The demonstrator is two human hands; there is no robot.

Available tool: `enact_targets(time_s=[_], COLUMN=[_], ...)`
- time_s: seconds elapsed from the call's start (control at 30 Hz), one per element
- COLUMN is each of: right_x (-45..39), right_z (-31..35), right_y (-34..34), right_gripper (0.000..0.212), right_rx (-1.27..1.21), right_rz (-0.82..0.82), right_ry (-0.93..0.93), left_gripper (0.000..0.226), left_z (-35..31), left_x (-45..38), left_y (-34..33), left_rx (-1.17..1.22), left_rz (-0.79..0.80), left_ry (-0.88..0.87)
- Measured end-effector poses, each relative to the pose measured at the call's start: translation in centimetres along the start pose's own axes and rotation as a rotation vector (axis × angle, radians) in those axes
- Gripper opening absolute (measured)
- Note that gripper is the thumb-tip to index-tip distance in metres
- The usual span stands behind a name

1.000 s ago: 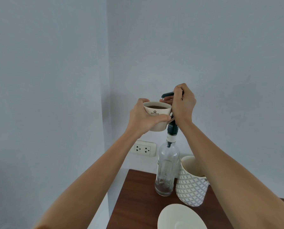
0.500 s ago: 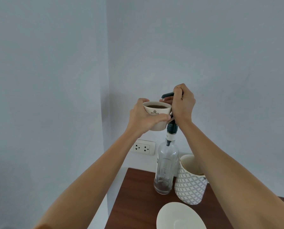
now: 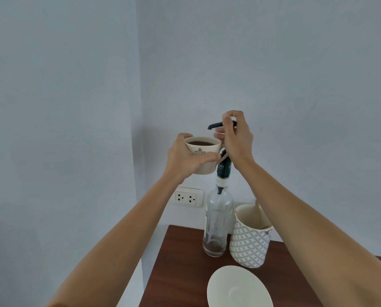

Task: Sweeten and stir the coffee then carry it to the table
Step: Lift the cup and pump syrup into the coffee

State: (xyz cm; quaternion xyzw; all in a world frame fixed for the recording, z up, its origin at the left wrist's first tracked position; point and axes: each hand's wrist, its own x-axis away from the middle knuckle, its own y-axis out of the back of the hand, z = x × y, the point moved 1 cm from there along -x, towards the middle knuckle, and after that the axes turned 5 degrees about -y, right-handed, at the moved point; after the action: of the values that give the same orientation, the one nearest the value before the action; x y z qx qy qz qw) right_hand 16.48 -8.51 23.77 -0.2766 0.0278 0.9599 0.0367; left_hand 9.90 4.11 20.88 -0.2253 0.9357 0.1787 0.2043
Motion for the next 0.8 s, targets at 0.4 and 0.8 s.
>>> enact_targets(time_s=[0.4,0.8], right_x=[7.5,14.1], right_z=[-2.8,-7.6], right_y=[3.9,8.4], right_gripper=[0.040,0.035], right_rx=[0.094,-0.019], right_rz=[0.030,0.151], right_ry=[-0.107,-0.221], left_gripper=[0.090,0.095], left_z=[0.3,3.9], left_x=[4.2,11.1], left_y=[-0.6,-4.4], left_rx=[0.002,0.045], left_rz=[0.061,0.169], left_ry=[-0.041,-0.017])
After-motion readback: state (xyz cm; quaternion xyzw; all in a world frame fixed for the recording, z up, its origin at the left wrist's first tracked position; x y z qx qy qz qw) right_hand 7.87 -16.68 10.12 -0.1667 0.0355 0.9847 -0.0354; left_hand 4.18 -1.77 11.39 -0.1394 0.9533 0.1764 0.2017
